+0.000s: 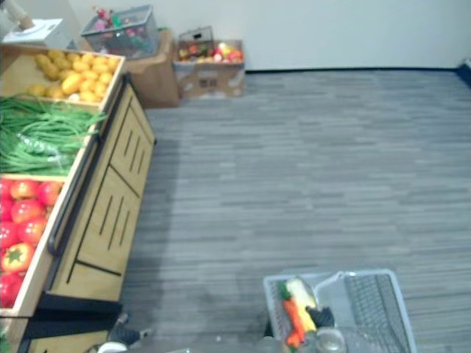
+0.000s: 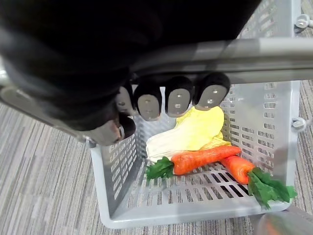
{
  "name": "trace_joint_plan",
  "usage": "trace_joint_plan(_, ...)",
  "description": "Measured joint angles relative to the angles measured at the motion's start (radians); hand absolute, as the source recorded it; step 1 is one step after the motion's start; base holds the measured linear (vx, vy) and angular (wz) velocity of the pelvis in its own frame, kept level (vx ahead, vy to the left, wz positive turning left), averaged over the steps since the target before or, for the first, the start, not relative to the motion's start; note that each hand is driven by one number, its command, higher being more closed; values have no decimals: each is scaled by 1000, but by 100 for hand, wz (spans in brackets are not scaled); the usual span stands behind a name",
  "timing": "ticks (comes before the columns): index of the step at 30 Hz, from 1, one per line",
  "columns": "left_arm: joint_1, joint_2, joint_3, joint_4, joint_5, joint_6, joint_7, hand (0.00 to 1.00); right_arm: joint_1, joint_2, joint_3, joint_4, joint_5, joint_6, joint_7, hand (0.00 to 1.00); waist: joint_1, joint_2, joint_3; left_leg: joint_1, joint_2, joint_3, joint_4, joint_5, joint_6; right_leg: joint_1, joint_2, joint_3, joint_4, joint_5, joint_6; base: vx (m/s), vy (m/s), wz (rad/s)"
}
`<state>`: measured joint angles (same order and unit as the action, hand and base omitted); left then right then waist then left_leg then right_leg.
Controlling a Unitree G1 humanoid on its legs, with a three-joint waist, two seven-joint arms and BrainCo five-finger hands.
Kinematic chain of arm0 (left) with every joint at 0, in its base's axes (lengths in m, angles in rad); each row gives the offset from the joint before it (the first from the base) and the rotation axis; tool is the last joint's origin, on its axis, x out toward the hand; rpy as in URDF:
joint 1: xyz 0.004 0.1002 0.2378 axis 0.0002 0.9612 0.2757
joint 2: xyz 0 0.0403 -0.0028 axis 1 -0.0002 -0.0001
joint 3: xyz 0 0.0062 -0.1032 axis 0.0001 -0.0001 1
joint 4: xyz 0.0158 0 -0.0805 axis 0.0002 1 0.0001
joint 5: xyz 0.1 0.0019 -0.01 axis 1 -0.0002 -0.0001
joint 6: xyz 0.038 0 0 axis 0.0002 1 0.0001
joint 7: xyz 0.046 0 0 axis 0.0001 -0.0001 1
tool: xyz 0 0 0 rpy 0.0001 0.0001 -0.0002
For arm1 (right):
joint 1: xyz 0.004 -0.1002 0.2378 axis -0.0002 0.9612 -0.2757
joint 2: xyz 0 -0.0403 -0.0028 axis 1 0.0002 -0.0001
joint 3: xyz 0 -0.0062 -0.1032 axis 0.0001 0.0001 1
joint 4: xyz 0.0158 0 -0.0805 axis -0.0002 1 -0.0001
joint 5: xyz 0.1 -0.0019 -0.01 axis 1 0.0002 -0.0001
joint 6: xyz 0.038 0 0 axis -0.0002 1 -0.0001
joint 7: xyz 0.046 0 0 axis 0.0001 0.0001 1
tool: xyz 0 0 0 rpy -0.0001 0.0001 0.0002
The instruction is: Pick vegetable in the basket
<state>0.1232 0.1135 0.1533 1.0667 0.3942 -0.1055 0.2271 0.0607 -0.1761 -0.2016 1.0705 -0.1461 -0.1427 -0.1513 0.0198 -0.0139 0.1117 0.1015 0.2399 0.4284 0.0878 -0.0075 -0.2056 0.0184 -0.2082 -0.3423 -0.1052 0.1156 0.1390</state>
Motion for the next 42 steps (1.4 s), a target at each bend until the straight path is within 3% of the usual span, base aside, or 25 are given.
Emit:
trace_joint_plan(2,-3,-2,-14,-1,0,-1,-1,0,3,-3,-26,-3,-1,-1,-2,100,-16,8,-3,7,-11,3,-25,-14,1,-18,-6,13,6,7,6,-84,80,-21)
trace_joint_plan(6,-18,0,-70,-3,1,-2,-2,0,8,-7,-62,-16,-3,2,-7,100,-28,25,8,5,-13,21,-31,-125,10,-91,-10,57,66,14,17,-122,115,-29)
trace_joint_plan(10,-11,38,-75,-13,1,-3,1,0,34,48,-67,-17,-2,11,-8,100,-25,-19,24,3,-23,47,3,-146,19,-117,-33,55,119,-7,-14,-90,53,-19)
trace_joint_plan(13,0,44,-69,-12,2,-2,1,0,48,59,-67,-16,5,14,-7,100,-30,-32,17,7,-17,55,3,-144,16,-120,-26,58,116,2,0,16,-13,-13)
trace_joint_plan(17,0,30,-53,-11,0,-3,-15,0,60,50,-66,-10,30,22,-1,100,-38,-16,9,10,-8,75,0,-141,11,-85,4,64,-1,68,12,55,-25,-15)
trace_joint_plan(21,0,-9,27,9,-47,-3,-37,0,66,38,-68,10,51,22,6,100,-39,6,2,54,0,84,-20,-140,8,-62,23,74,-5,70,12,45,-26,-21)
trace_joint_plan(31,-2,-33,121,74,-316,-1,-76,0,96,69,-186,73,151,8,30,100,-43,7,-3,101,-10,87,-30,-155,6,-34,18,78,-11,67,10,-17,-9,-4)
trace_joint_plan(36,-2,-48,122,92,-358,0,-80,0,121,78,-249,96,267,9,29,100,-44,31,-6,108,-9,87,-30,-158,5,-33,20,78,-11,66,8,-5,-5,-1)
trace_joint_plan(42,-12,-53,119,126,-394,0,-82,0,123,94,-312,136,314,29,26,100,-46,48,-10,120,-8,87,-31,-158,5,-27,24,83,-10,66,9,-3,-6,-1)
